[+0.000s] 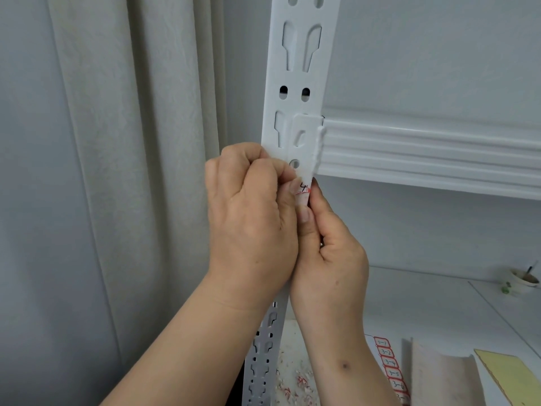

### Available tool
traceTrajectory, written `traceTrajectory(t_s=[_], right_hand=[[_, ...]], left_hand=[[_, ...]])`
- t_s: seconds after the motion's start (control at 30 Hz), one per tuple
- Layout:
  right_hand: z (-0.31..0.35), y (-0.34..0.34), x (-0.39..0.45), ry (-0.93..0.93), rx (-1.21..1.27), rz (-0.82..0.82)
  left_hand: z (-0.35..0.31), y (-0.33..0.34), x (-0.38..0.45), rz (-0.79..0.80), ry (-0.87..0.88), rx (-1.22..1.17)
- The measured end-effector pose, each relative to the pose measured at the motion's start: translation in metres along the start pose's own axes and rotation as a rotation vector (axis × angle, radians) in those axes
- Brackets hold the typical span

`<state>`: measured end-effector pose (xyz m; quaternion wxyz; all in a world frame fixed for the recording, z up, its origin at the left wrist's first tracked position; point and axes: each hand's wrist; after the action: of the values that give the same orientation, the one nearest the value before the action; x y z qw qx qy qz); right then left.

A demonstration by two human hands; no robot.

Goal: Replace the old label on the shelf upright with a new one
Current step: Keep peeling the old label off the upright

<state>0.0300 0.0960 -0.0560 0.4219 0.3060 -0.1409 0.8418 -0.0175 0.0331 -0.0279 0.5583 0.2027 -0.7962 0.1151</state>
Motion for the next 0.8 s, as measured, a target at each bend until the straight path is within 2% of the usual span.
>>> traceTrajectory(t_s=[0.23,0.47,0.63,0.8], right_hand=[[0.000,0.000,0.000,0.006,0.011,0.004],[-0.001,0.000,0.000,-0.013,-0.029,0.030],[-0.001,0.000,-0.001,-0.001,0.008,0.023],[-0.002,0.001,0.000,-0.014,0.005,0.027]], left_hand=[[0.002,-0.003,-0.006,0.044,-0.054,-0.027],[-0.001,-0.015,-0.012,0.063,-0.235,-0.165],[-0.004,-0.015,-0.004,0.078,-0.204,-0.158],[-0.001,-0.011,-0.001,0.067,-0.102,-0.079]])
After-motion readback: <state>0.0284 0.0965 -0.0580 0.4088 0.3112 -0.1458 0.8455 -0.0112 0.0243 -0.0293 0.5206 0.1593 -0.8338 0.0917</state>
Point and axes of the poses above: each hand's wrist, its own x-axis towards the middle knuckle, its own y-axis out of the palm, z = x × y, and after that the axes turned 5 degrees about -z, right-handed
